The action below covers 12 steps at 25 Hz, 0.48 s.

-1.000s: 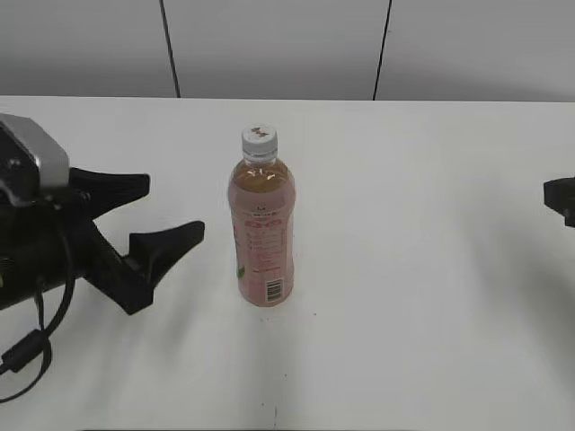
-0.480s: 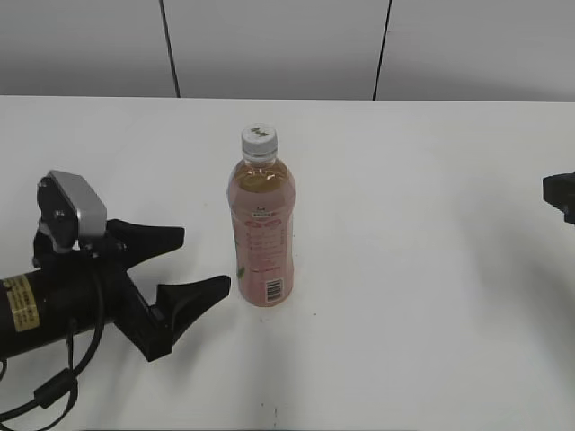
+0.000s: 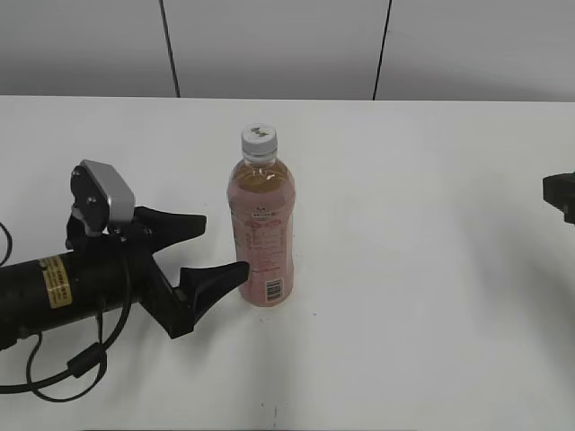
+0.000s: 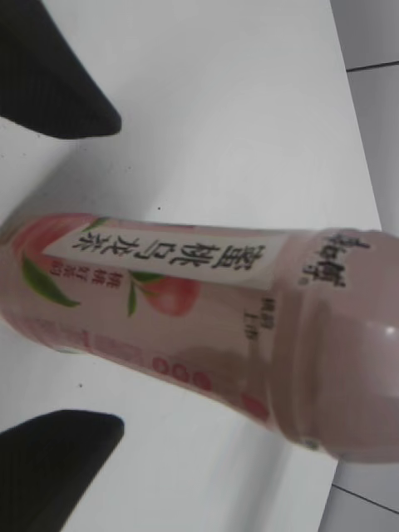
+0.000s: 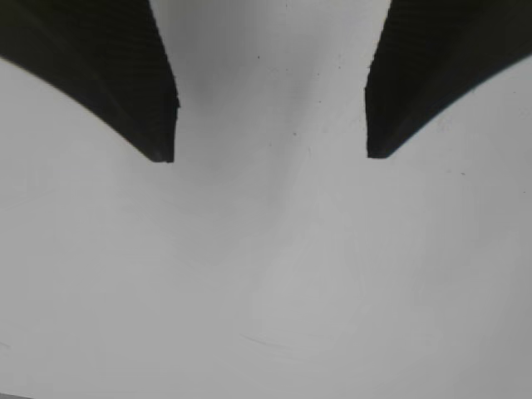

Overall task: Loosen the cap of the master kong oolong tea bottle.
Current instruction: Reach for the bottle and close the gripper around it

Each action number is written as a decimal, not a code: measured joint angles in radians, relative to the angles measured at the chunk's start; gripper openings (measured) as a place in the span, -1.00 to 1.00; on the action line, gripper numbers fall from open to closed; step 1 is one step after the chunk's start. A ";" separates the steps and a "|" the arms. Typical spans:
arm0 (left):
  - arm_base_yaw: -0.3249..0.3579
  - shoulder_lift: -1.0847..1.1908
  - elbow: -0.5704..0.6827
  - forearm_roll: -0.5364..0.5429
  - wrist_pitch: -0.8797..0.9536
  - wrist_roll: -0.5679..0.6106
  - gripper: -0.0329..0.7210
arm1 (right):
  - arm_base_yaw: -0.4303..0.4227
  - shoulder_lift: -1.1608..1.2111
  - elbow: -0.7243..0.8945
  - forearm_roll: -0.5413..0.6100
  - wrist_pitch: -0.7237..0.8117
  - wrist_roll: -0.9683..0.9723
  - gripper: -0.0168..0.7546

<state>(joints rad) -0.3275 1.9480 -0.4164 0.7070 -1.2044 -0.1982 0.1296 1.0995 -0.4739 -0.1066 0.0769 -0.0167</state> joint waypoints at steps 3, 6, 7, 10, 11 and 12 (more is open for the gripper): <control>0.000 0.017 -0.030 0.026 -0.001 -0.019 0.66 | 0.000 0.000 0.000 0.000 0.000 0.000 0.43; -0.012 0.031 -0.053 0.027 -0.003 -0.023 0.66 | 0.000 0.000 0.000 0.000 0.000 0.000 0.43; -0.022 0.033 -0.062 0.027 -0.003 -0.023 0.66 | 0.000 0.000 0.000 0.000 0.000 0.000 0.43; -0.061 0.034 -0.098 0.022 -0.003 -0.024 0.66 | 0.000 0.000 0.000 0.000 0.000 0.000 0.43; -0.072 0.035 -0.112 0.016 -0.003 -0.024 0.66 | 0.000 0.000 0.000 0.000 0.000 0.000 0.43; -0.082 0.035 -0.125 0.007 -0.004 -0.024 0.66 | 0.000 0.000 0.000 0.000 0.000 0.000 0.43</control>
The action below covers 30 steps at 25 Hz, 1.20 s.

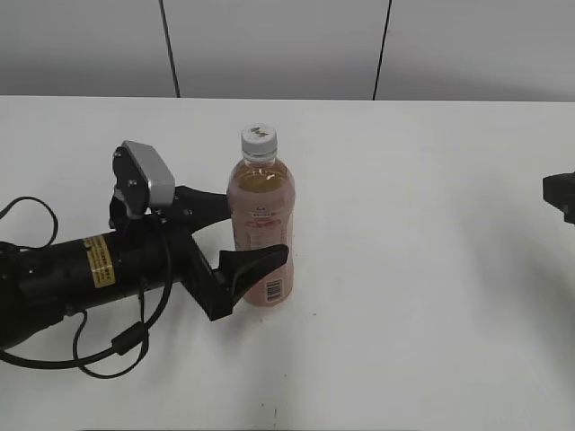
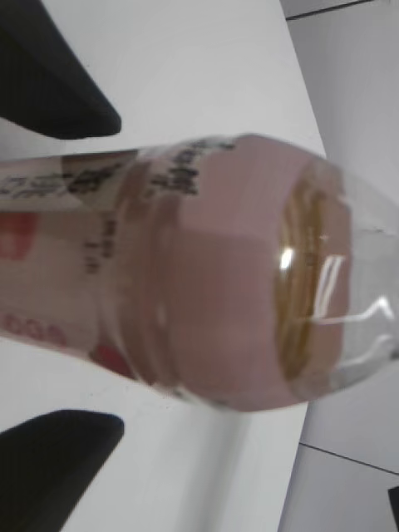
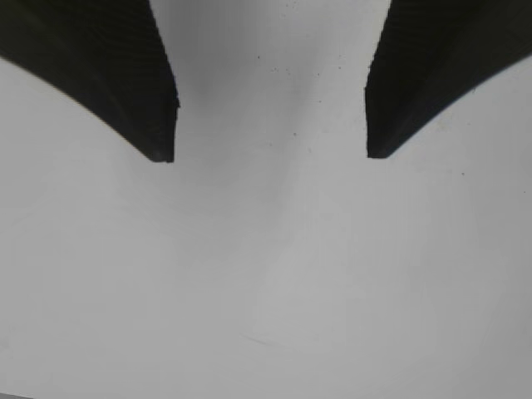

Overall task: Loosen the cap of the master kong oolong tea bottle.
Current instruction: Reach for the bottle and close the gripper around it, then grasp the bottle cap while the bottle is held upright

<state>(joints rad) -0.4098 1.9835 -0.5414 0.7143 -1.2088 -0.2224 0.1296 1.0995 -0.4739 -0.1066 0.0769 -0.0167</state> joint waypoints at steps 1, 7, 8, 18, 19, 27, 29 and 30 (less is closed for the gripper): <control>-0.007 0.001 -0.010 -0.008 0.000 -0.001 0.66 | 0.000 0.000 0.000 0.000 0.000 0.000 0.43; -0.012 0.010 -0.047 -0.025 0.000 -0.005 0.65 | 0.000 0.000 0.000 0.000 0.000 0.000 0.43; -0.012 0.015 -0.055 -0.025 0.000 -0.006 0.65 | 0.000 0.000 0.000 0.000 0.000 0.000 0.43; -0.017 0.074 -0.084 -0.017 -0.001 -0.036 0.35 | 0.000 0.000 -0.001 0.000 -0.001 0.000 0.43; -0.019 0.074 -0.084 -0.014 -0.001 -0.036 0.25 | 0.000 0.000 -0.005 0.000 0.001 0.000 0.43; -0.019 0.074 -0.086 -0.003 0.000 -0.035 0.13 | 0.076 0.003 -0.173 -0.001 0.178 -0.073 0.43; -0.019 0.075 -0.087 -0.002 0.001 -0.035 0.13 | 0.137 0.021 -0.231 -0.001 0.248 -0.109 0.42; -0.019 0.075 -0.087 -0.001 0.001 -0.035 0.13 | 0.167 0.033 -0.262 -0.001 0.283 -0.127 0.42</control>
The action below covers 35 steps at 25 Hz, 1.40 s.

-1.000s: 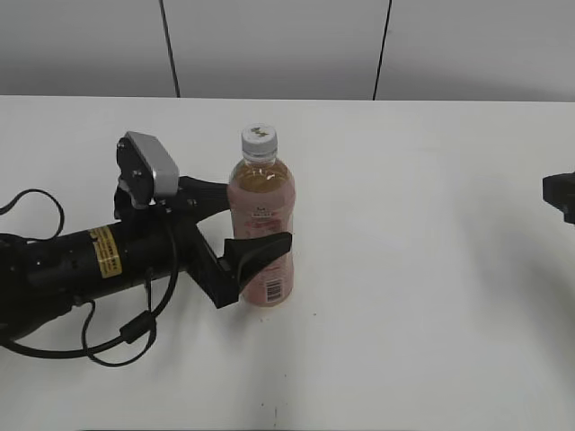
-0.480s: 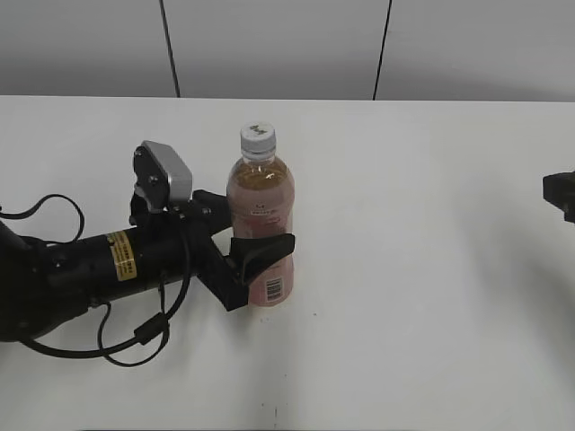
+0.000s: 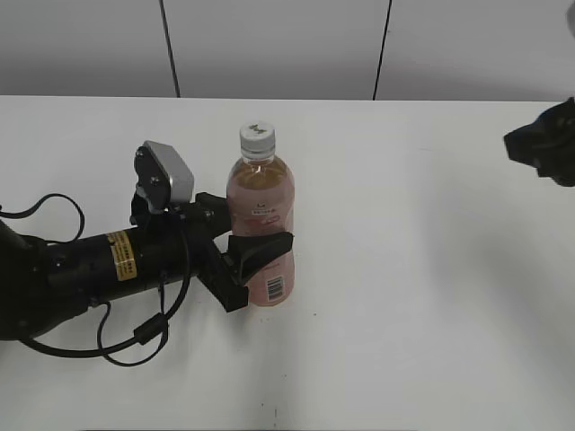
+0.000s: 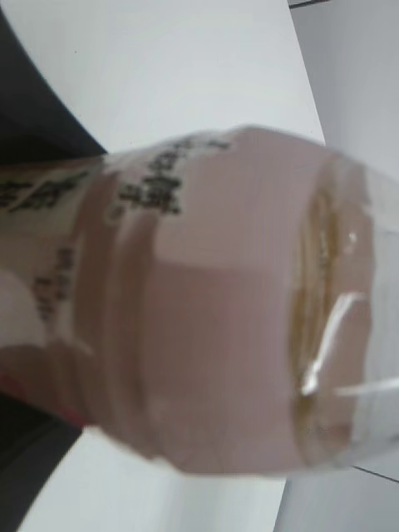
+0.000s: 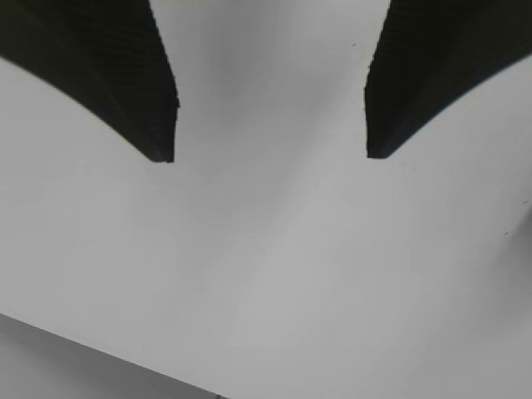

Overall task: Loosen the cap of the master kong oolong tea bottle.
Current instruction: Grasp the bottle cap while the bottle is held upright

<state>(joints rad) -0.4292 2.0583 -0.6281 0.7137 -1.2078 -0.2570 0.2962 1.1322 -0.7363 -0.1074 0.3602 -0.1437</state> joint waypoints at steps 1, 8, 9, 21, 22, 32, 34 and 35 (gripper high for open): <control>0.000 0.000 0.000 -0.001 0.000 0.000 0.13 | 0.038 0.019 -0.026 0.000 0.046 -0.013 0.40; 0.000 0.000 0.000 0.004 0.000 0.000 0.13 | 0.223 0.204 -0.287 0.081 0.372 -0.033 0.34; 0.000 0.000 0.000 0.005 0.000 0.000 0.13 | 0.232 0.232 -0.336 0.107 0.427 -0.033 0.34; 0.000 0.000 0.000 0.010 0.001 0.002 0.13 | 0.304 0.476 -0.741 0.335 0.795 -0.466 0.28; 0.000 0.000 -0.001 0.010 0.001 0.002 0.13 | 0.325 0.493 -0.760 0.336 0.796 -0.501 0.28; 0.000 0.000 -0.002 0.012 0.001 0.002 0.13 | 0.436 0.603 -0.882 0.280 0.763 -0.607 0.27; 0.000 0.000 -0.002 0.012 0.001 0.002 0.13 | 0.440 0.612 -0.890 0.274 0.735 -0.615 0.27; 0.000 0.000 -0.002 0.012 0.001 0.002 0.13 | 0.441 0.617 -0.894 0.270 0.723 -0.617 0.27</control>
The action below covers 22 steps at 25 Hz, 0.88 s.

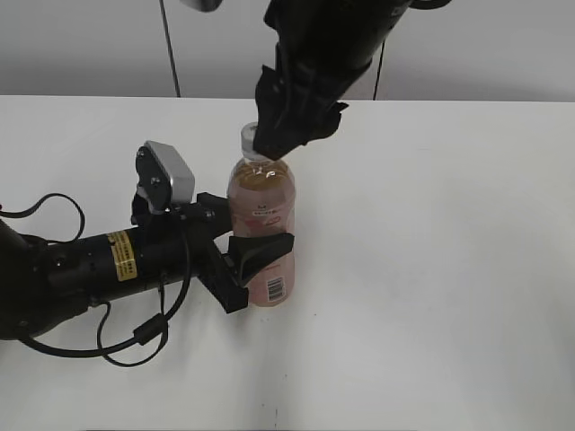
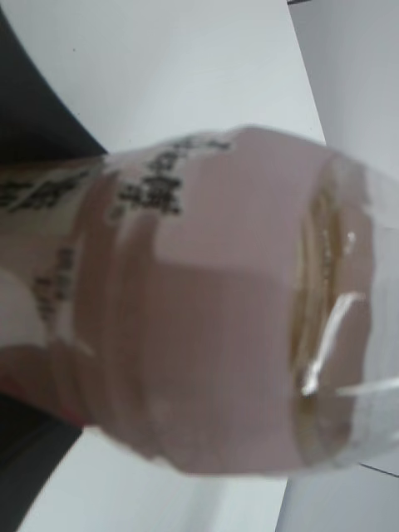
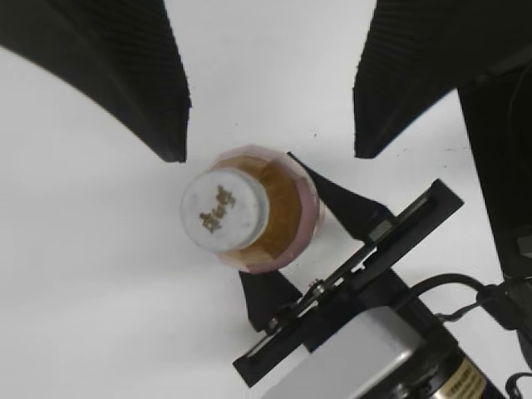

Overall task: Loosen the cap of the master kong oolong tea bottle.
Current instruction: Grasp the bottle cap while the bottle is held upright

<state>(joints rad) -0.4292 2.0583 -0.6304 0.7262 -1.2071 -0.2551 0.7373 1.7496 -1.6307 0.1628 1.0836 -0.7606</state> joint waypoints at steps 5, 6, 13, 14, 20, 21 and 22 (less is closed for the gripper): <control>0.000 0.000 0.000 0.000 0.000 0.000 0.13 | 0.001 0.035 -0.016 -0.005 -0.042 0.006 0.26; 0.000 0.000 0.000 0.000 0.000 0.000 0.13 | 0.002 0.045 -0.024 -0.005 -0.042 0.032 0.26; 0.000 0.000 0.000 0.000 0.000 0.000 0.13 | 0.002 0.096 -0.126 -0.048 -0.018 0.542 0.01; 0.000 0.000 0.000 0.000 0.000 0.000 0.13 | 0.002 0.098 -0.137 -0.050 -0.006 0.620 -0.02; 0.000 0.000 0.000 0.000 0.000 0.000 0.13 | 0.002 0.103 -0.152 -0.055 0.104 0.818 -0.07; 0.000 0.000 0.000 0.000 0.000 0.000 0.13 | 0.002 0.105 -0.152 -0.055 0.114 0.832 -0.07; 0.000 0.000 0.000 0.000 0.000 0.000 0.13 | 0.002 0.105 -0.152 -0.055 0.121 0.849 -0.07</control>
<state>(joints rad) -0.4292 2.0583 -0.6304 0.7262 -1.2071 -0.2551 0.7396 1.8541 -1.7826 0.1079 1.2049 0.0888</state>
